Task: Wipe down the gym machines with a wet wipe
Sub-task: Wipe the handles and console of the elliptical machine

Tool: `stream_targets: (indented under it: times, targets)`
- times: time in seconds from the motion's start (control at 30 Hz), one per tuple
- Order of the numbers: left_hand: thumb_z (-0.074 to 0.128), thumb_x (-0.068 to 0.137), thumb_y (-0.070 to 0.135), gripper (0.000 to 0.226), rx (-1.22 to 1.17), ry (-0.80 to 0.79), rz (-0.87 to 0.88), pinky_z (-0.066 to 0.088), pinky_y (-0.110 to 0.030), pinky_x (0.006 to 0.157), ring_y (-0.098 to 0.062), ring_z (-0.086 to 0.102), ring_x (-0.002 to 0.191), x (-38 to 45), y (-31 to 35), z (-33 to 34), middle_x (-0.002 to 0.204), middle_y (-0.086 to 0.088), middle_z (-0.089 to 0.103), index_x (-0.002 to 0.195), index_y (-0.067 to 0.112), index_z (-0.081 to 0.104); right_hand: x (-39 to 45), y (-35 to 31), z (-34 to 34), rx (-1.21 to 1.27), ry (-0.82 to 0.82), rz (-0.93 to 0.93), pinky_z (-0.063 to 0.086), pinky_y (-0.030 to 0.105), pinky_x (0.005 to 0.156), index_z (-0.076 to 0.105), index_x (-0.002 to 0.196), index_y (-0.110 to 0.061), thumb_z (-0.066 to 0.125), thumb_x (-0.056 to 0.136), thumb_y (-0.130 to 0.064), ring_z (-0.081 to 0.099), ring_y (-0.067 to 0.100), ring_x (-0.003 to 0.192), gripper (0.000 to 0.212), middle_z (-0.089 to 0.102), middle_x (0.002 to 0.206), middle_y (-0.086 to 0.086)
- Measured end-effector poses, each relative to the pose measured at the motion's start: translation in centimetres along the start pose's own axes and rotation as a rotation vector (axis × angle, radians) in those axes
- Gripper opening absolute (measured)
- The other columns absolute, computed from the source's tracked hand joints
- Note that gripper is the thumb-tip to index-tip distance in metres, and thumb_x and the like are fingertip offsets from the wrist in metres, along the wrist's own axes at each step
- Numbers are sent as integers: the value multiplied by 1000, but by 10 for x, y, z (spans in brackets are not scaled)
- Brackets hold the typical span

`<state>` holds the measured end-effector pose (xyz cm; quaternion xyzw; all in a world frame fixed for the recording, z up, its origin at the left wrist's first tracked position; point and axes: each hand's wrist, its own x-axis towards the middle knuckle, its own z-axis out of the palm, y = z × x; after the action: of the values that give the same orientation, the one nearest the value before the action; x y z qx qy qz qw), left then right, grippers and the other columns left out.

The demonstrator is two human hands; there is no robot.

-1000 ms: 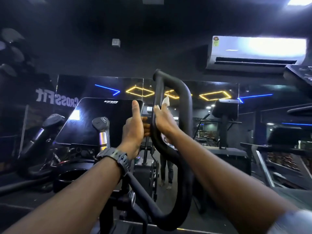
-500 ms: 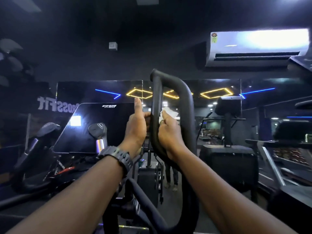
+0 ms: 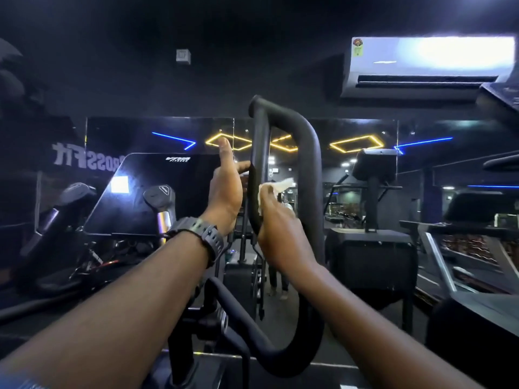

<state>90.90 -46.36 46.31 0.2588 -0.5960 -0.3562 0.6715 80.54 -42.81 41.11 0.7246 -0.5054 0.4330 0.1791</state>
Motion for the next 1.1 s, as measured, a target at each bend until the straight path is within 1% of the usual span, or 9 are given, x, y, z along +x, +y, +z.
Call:
stream_targets:
  times: [0.07, 0.17, 0.3, 0.37, 0.47, 0.7, 0.87, 0.97, 1.1]
  targets:
    - [14, 74, 95, 105, 8, -1, -5, 50, -46, 103, -19, 73, 101, -5, 1, 1, 102, -4, 78, 116, 19, 73, -29, 6, 3, -248, -41, -115, 47, 35, 101, 21, 154, -3, 47, 89, 7, 54, 30, 126, 71, 39, 152, 15]
    - [13, 76, 96, 106, 32, -28, 6, 49, -48, 105, -20, 72, 103, -7, -1, 0, 105, -3, 78, 123, 19, 70, -52, 17, 2, -459, 53, -265, 30, 29, 108, 43, 144, 2, 47, 80, 3, 51, 30, 132, 63, 47, 146, 20]
    - [23, 57, 108, 115, 26, -26, -13, 45, -49, 109, -23, 65, 118, -2, -8, -4, 125, -5, 71, 114, 22, 73, -28, 14, -2, -461, -192, -308, 20, 44, 120, 14, 157, -11, 36, 97, -5, 7, 31, 151, 64, 7, 165, 5]
    - [23, 62, 103, 101, 42, -18, -24, 48, -47, 107, -20, 68, 113, -8, -3, -4, 120, -6, 72, 105, 25, 72, -4, 4, 1, -430, -216, -237, 31, 51, 116, 10, 158, -17, 36, 101, -10, -3, 36, 150, 63, -8, 165, 0]
    - [20, 76, 92, 86, 76, -47, -3, 50, -45, 104, -17, 70, 107, -15, 6, -6, 111, -4, 75, 102, 27, 70, 11, -4, 9, -423, -219, -176, 54, 52, 90, 12, 157, -16, 39, 98, -13, 11, 48, 143, 65, -19, 163, 1]
    - [13, 95, 75, 90, 290, -75, 144, 38, -34, 104, -11, 56, 117, -29, 7, -4, 126, 1, 64, 129, 12, 67, -66, 29, 9, -697, -84, -299, 31, 49, 116, 22, 152, 3, 22, 94, -16, 43, 42, 132, 61, 15, 160, 25]
    - [15, 104, 63, 63, 394, -42, 207, 38, -20, 72, -2, 47, 68, -31, 1, 5, 74, 10, 51, 91, 17, 57, -67, 40, -4, -786, -89, -226, 6, 49, 123, 11, 155, 0, 35, 100, -34, 31, 36, 143, 69, 17, 161, 19]
    - [14, 103, 64, 60, 396, -46, 203, 40, -21, 66, -15, 53, 73, -33, 0, 9, 82, -2, 57, 89, 22, 54, -36, 32, -7, -794, -100, -140, -4, 48, 123, 11, 155, -1, 30, 100, -51, 16, 32, 150, 76, 22, 160, 16]
    - [17, 105, 60, 53, 405, -72, 220, 40, -14, 61, -18, 54, 75, -38, -4, 6, 85, -5, 57, 85, 25, 53, -47, 34, -7, -747, -46, -161, 7, 47, 124, 21, 153, 1, 30, 101, -50, 21, 31, 148, 73, 32, 156, 18]
